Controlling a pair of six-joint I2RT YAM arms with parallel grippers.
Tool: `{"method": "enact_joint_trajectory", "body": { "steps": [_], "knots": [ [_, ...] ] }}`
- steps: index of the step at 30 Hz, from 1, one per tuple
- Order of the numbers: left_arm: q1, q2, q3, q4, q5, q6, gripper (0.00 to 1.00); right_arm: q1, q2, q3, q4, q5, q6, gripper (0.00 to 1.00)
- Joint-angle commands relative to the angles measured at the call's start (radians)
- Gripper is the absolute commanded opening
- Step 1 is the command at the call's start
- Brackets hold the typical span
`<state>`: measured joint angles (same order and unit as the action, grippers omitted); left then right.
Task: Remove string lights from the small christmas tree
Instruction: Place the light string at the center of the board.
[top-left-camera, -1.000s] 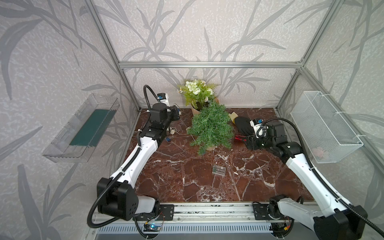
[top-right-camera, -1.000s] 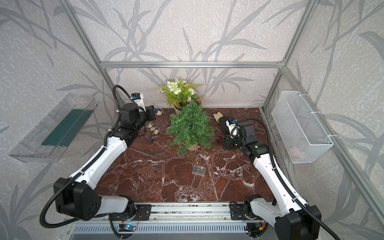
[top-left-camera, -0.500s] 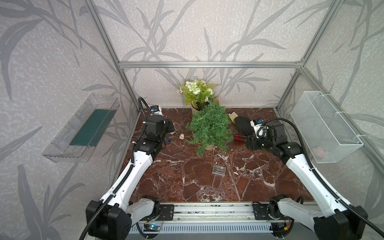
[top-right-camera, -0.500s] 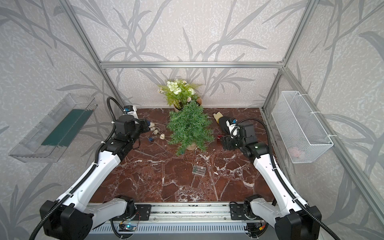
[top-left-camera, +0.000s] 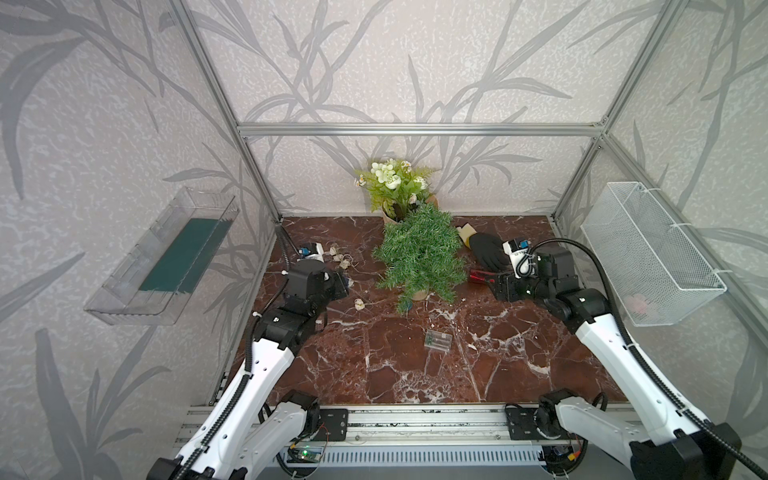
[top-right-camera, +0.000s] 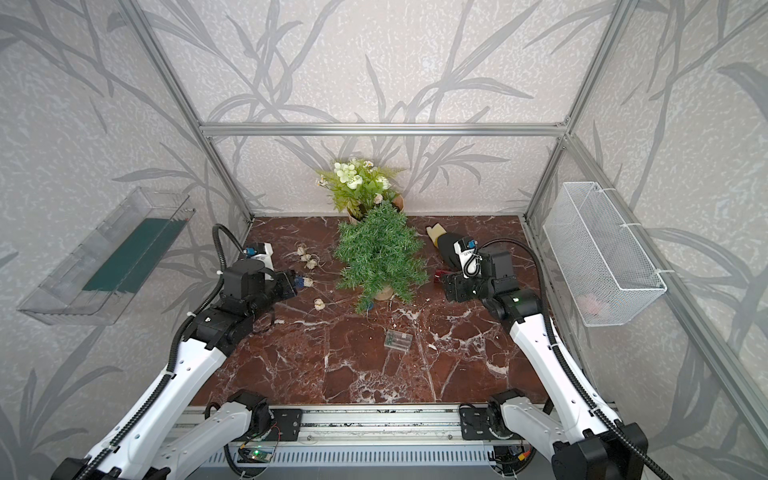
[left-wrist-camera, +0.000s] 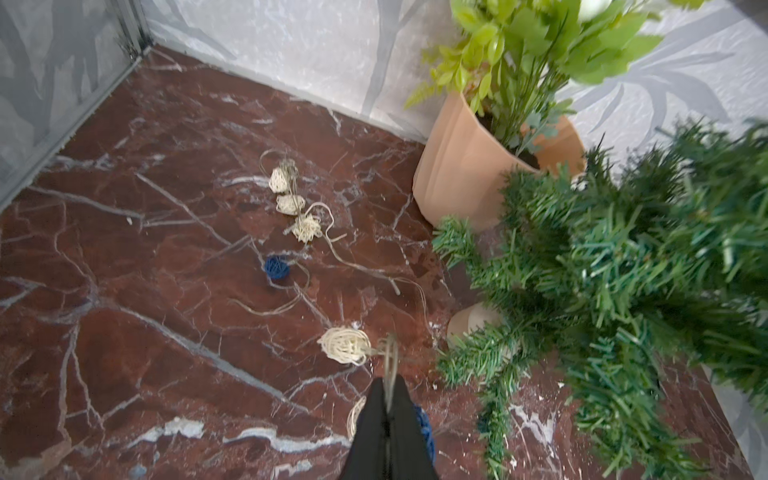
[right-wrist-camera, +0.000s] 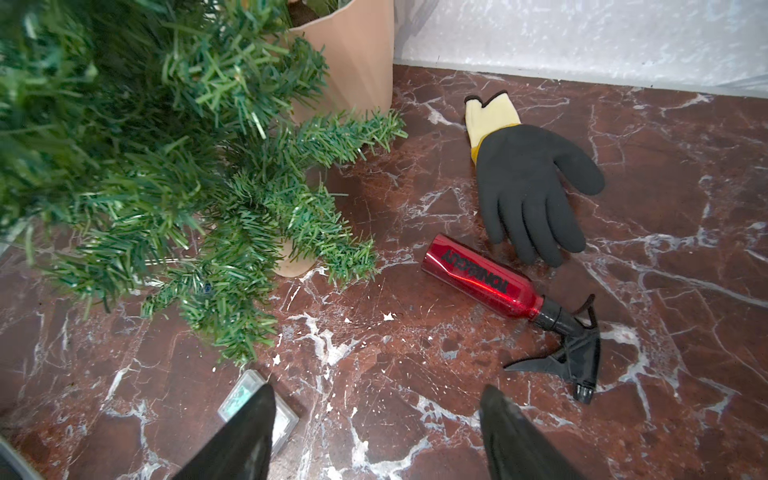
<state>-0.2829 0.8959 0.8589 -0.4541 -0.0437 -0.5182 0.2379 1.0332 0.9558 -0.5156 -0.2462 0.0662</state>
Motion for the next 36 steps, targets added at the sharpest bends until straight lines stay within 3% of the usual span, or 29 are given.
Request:
{"method": "enact_joint_trajectory", "body": {
  "steps": [1,9,10,13,16,19,26,36],
  "knots": [
    [-0.008,-0.001,-0.028,-0.116,-0.036,-0.071,0.0,0.009,-0.031,-0.03,0.031,-0.046,0.046,0.76],
    [-0.111,-0.03,-0.135,-0.082,-0.049,-0.169,0.0,0.086,-0.09,-0.094,0.022,-0.033,0.076,0.76],
    [-0.132,-0.023,-0.143,-0.085,-0.055,-0.169,0.09,0.102,-0.096,-0.105,0.026,-0.022,0.081,0.76],
    [-0.201,0.005,-0.142,-0.113,-0.08,-0.162,0.52,0.136,-0.106,-0.135,0.043,-0.018,0.098,0.76],
    [-0.281,0.012,-0.142,-0.112,-0.122,-0.149,0.71,0.158,-0.113,-0.161,0.063,-0.013,0.113,0.76],
    [-0.358,0.0,-0.142,-0.092,-0.153,-0.127,0.84,0.168,-0.121,-0.179,0.077,-0.013,0.124,0.76],
    [-0.394,0.083,-0.216,0.126,-0.019,0.033,0.81,0.169,-0.14,-0.211,0.092,-0.018,0.131,0.76],
    [-0.397,0.272,-0.305,0.376,0.031,0.17,0.67,0.169,-0.173,-0.238,0.085,-0.012,0.133,0.76]
  ]
}}
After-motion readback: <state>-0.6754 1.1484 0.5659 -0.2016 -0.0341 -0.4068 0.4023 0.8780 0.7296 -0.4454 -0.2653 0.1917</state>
